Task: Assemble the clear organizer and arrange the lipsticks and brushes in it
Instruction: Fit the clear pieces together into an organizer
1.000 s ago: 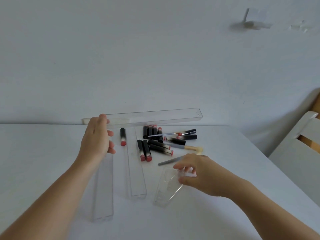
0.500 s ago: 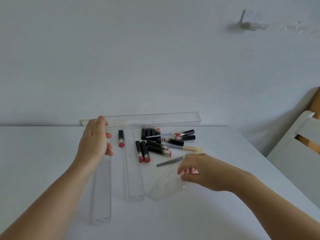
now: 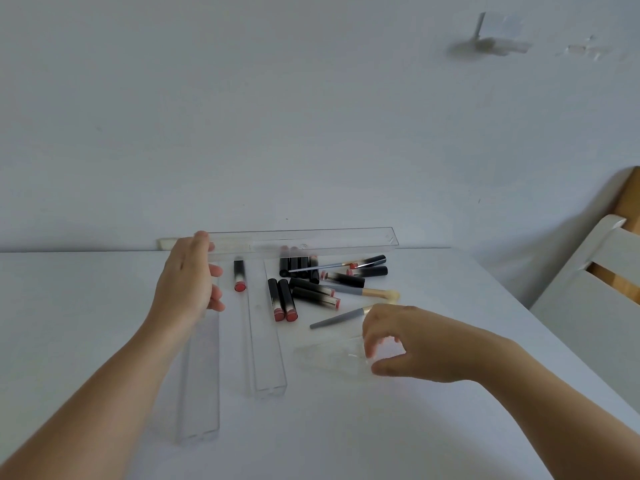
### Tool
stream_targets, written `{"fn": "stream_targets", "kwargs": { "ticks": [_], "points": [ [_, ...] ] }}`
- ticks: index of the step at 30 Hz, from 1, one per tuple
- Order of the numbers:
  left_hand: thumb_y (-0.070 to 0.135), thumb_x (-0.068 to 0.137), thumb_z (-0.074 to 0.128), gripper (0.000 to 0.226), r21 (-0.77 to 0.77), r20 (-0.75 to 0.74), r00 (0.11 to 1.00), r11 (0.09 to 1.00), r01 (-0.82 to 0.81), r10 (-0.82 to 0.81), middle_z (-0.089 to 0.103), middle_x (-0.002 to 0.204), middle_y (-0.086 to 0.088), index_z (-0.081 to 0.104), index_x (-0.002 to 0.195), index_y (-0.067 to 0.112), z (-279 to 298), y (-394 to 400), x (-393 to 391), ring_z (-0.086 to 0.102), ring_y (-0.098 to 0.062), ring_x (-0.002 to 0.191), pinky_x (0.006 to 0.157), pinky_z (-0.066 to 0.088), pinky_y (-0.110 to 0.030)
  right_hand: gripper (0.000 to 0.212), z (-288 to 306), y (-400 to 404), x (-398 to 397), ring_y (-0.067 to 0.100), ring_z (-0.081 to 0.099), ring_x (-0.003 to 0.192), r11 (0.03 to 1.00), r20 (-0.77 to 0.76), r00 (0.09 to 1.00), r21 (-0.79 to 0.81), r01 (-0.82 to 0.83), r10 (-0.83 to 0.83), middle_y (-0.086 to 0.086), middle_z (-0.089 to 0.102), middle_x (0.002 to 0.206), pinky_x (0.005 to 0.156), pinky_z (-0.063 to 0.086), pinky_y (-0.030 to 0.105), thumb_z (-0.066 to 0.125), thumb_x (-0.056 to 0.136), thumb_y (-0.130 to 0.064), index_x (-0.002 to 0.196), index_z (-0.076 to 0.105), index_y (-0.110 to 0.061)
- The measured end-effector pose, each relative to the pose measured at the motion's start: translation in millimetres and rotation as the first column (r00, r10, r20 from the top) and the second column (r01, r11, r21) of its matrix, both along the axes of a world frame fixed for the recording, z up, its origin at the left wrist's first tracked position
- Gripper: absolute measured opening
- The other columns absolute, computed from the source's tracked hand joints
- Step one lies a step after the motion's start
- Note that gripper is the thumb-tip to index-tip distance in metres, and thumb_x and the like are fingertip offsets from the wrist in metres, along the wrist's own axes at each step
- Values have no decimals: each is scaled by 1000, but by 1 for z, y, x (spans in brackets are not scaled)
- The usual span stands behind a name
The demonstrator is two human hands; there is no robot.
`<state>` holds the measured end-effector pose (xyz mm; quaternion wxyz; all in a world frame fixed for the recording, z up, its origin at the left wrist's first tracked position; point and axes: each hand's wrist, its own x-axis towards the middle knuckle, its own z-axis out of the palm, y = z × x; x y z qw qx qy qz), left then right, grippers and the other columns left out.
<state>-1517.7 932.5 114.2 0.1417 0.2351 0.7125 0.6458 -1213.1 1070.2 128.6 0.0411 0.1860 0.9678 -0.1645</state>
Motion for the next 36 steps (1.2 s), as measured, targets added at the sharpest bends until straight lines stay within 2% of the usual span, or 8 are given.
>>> {"fn": "stream_targets", "kwargs": {
  "ticks": [4,9,15,21,27,30,33,36],
  "points": [
    [58,91,37,34,2,6,1000,1000,10,-10,64,92,-10,57,94,31,-1,1,-1,53,-10,39,42,50,-30,23,-1,-3,1,-17,39,117,997,-47,998,-59,45,-48,-39,47,126,85,38,14,61,75,-54,95,62,-43],
    [63,85,38,38,17,24,1000,1000,17,-17,65,92,-10,58,94,31,-2,1,-1,53,-10,38,41,50,-30,20,4,-1,1,-19,44,111,985,-42,993,-133,108,-114,-44,55,117,86,42,18,64,70,-51,89,64,-42],
    [65,83,39,40,17,19,1000,1000,19,-20,66,93,-10,59,94,32,-3,1,-3,53,-11,39,44,52,-33,24,14,4,2,2,64,96,955,-29,987,-259,144,-157,-24,63,107,85,59,36,69,66,-43,89,63,-40],
    [66,81,39,42,21,19,999,999,31,-31,65,93,-10,59,95,31,-2,0,0,52,-12,39,44,52,-33,33,7,1,5,1,59,76,957,-77,985,-261,127,-152,-35,51,97,65,49,14,71,70,-29,96,58,-44],
    [63,86,41,38,4,-3,999,999,35,-35,65,94,-9,60,96,31,-4,0,1,53,-13,40,43,52,-31,30,3,1,7,2,53,62,918,-94,976,-368,150,-198,-14,68,78,63,45,21,73,72,-27,98,68,-39],
    [59,91,40,34,5,2,1000,1000,21,-21,66,95,-10,59,95,31,-4,1,-1,53,-14,40,43,51,-32,27,-1,5,14,11,63,75,792,-183,933,-593,147,-311,-9,72,86,74,49,24,74,80,-23,105,75,-31],
    [58,92,39,34,10,18,1000,1000,18,-18,66,95,-11,59,95,31,-4,2,-1,53,-14,40,41,50,-31,32,-6,13,27,29,70,104,569,-315,848,-822,-19,-427,17,74,111,86,53,31,60,90,-9,118,74,-13],
    [56,94,38,33,19,24,1000,1000,19,-19,66,95,-11,59,96,30,-4,2,-1,53,-13,39,40,51,-30,43,-12,23,37,40,63,117,352,-367,802,-912,-210,-472,29,66,123,91,53,37,54,82,2,123,69,-1]
  ]
}}
